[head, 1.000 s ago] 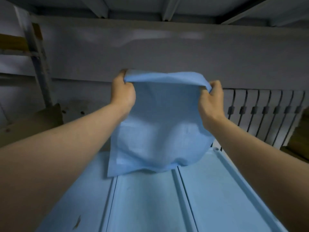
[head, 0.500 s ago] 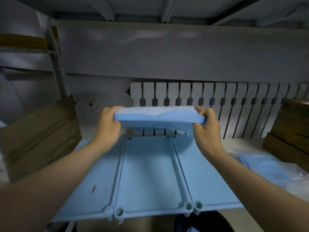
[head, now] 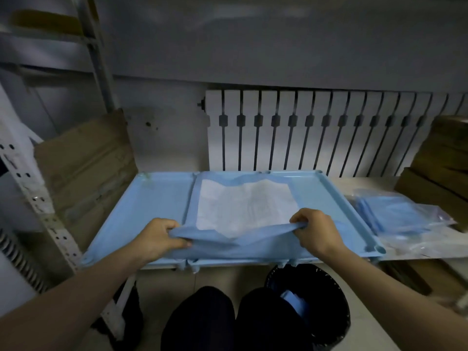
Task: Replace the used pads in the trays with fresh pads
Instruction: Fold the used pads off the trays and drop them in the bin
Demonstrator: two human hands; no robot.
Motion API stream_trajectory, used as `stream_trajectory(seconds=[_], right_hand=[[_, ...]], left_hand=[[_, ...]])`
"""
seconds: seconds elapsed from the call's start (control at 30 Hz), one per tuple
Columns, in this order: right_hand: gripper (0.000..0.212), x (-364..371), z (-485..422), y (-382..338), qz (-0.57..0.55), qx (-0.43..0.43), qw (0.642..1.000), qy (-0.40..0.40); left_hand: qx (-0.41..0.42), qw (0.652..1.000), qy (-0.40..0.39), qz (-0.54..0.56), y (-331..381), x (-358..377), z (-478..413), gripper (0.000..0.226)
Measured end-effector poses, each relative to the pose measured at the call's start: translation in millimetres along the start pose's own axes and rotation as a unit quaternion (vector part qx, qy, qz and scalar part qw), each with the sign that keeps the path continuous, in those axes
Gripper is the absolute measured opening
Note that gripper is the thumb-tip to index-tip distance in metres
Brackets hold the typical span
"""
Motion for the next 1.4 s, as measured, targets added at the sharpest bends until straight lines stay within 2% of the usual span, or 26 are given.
stream_trajectory(seconds=[0.07,0.1,0.23,0.33,0.43,0.57,0.73,0.93,1.07,1.17,1.27,1.33,1.4], right_hand=[[0.026,2.5,3.0,5.6,0.017,0.009,1.000,-0.016],[0.026,2.0,3.5,7.2,0.022,0.010,1.000,-0.016],[0.016,-4.5,3.4,6.5,0.032,0.019,0.999,0.002],[0.004,-11.7,0.9,3.2,0.029,0.029,0.999,0.024],[0.014,-16.8,-3.4,0.7,0.003,0.033,0.998,0.049],[0.014,-19.1,-14.4,4.4,-0.029,0.038,0.995,0.090],[0.022,-13.4,-37.0,14.5,-0.109,0.042,0.985,0.128],[0.029,10.0,-78.0,24.5,-0.132,0.060,0.981,0.127],[0.024,23.9,-109.2,28.0,-0.141,0.069,0.977,0.146],[0.023,26.6,-145.7,20.7,-0.157,0.072,0.970,0.173],[0.026,25.8,-189.2,7.1,-0.174,0.081,0.962,0.195],[0.031,28.9,-213.1,1.8,-0.216,0.096,0.953,0.192],[0.036,42.1,-233.8,0.5,-0.252,0.098,0.951,0.153]], left_hand=[[-0.027,0.998,-0.008,0.058,-6.6,3.9,7.5,0.014],[-0.043,0.996,-0.005,0.082,-11.2,5.1,9.8,0.012],[-0.064,0.987,0.032,0.143,-19.6,2.3,10.3,0.024],[-0.081,0.976,0.044,0.195,-16.7,5.4,6.9,0.014],[-0.095,0.967,0.068,0.226,-10.3,5.9,1.2,0.010],[-0.107,0.957,0.097,0.251,-12.6,2.6,-10.7,0.017],[-0.097,0.963,0.148,0.204,-18.7,-2.9,-35.8,0.024],[-0.113,0.964,0.144,0.190,-33.0,4.2,-73.5,0.008],[-0.124,0.964,0.162,0.170,-47.6,2.1,-104.9,0.024],[-0.108,0.965,0.194,0.144,-45.2,-5.8,-141.7,0.018],[-0.107,0.961,0.223,0.127,-40.6,-13.3,-183.5,0.027],[-0.114,0.958,0.235,0.118,-38.3,-17.2,-207.0,0.037],[-0.134,0.957,0.234,0.104,-42.7,-16.5,-227.0,0.036]])
Point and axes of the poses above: each hand's wrist, its own z-axis away from the middle knuckle, its own x-axis out of the palm, y = z × x, the point moved 8 cm from there along -z, towards the middle knuckle, and after that the axes turned 2 degrees about x, right-handed, at the moved point
